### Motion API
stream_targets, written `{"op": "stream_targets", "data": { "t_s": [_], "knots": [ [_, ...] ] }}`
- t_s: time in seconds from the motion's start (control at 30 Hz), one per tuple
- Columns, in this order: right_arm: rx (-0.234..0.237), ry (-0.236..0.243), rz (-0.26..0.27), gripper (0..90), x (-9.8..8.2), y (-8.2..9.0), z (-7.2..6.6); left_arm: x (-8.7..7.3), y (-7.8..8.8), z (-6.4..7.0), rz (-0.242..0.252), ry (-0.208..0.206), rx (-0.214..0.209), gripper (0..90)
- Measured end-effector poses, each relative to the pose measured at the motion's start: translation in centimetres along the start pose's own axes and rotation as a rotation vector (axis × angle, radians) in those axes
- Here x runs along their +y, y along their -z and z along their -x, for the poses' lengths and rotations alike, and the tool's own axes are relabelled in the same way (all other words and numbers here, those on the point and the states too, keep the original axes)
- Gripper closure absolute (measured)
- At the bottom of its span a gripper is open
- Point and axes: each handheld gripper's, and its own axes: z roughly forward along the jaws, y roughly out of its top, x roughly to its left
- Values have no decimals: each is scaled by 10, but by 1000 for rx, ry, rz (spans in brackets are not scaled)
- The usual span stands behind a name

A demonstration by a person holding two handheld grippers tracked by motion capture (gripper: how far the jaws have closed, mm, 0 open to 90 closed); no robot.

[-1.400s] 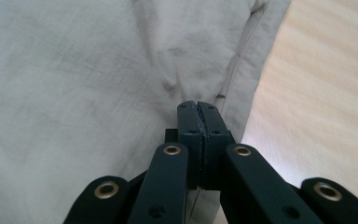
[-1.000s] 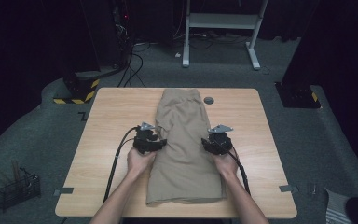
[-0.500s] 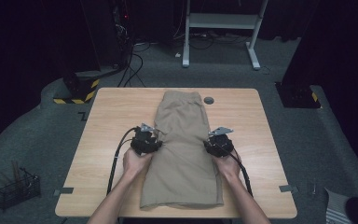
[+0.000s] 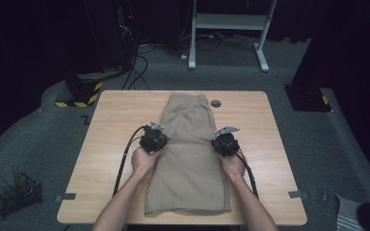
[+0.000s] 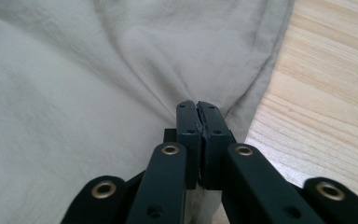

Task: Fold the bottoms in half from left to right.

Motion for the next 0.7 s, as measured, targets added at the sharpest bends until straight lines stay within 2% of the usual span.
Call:
{"op": "stream_targets", "data": {
  "t_s": [0.03,0.07,0.13,0.17,0.2,0.27,0.33,0.37,0.4,0.43,0.47,0.5,0.53,0.6,0.67,0.7],
  "knots": [
    [-11,5,8,840,1,1,-1,-1,3,1,11,-5,23,802],
    [-29,7,22,775,1,4,-2,-3,8,1,28,-2,23,712],
    [-37,-8,57,690,3,11,-3,-8,17,2,52,3,-20,563],
    [-33,-8,72,669,3,15,-5,-11,20,4,42,-6,-38,532],
    [-25,5,81,649,3,18,-8,-14,21,7,33,-13,-48,522],
    [-22,30,66,629,2,20,-15,-20,23,13,13,-39,-46,514],
    [-21,48,33,631,-5,18,-20,-29,23,18,-10,-82,-5,551],
    [-24,55,21,635,-8,17,-20,-33,21,19,-28,-102,30,559],
    [-38,63,3,637,-12,15,-20,-37,20,16,-36,-102,49,561],
    [-53,62,-14,630,-17,13,-17,-39,21,11,-21,-68,45,548],
    [-45,42,-6,615,-22,12,-12,-41,22,6,-25,-33,54,533],
    [-41,3,0,588,-24,14,-6,-42,24,3,-27,-30,63,512],
    [-49,-9,-2,576,-25,15,-4,-43,26,2,-25,-26,70,479],
    [-70,4,1,548,-25,20,-5,-46,35,4,1,-15,47,413],
    [-57,10,35,528,-24,29,-10,-49,45,10,44,-20,3,385],
    [-49,19,58,518,-24,34,-14,-51,48,15,51,-23,-20,372]
  ]
}}
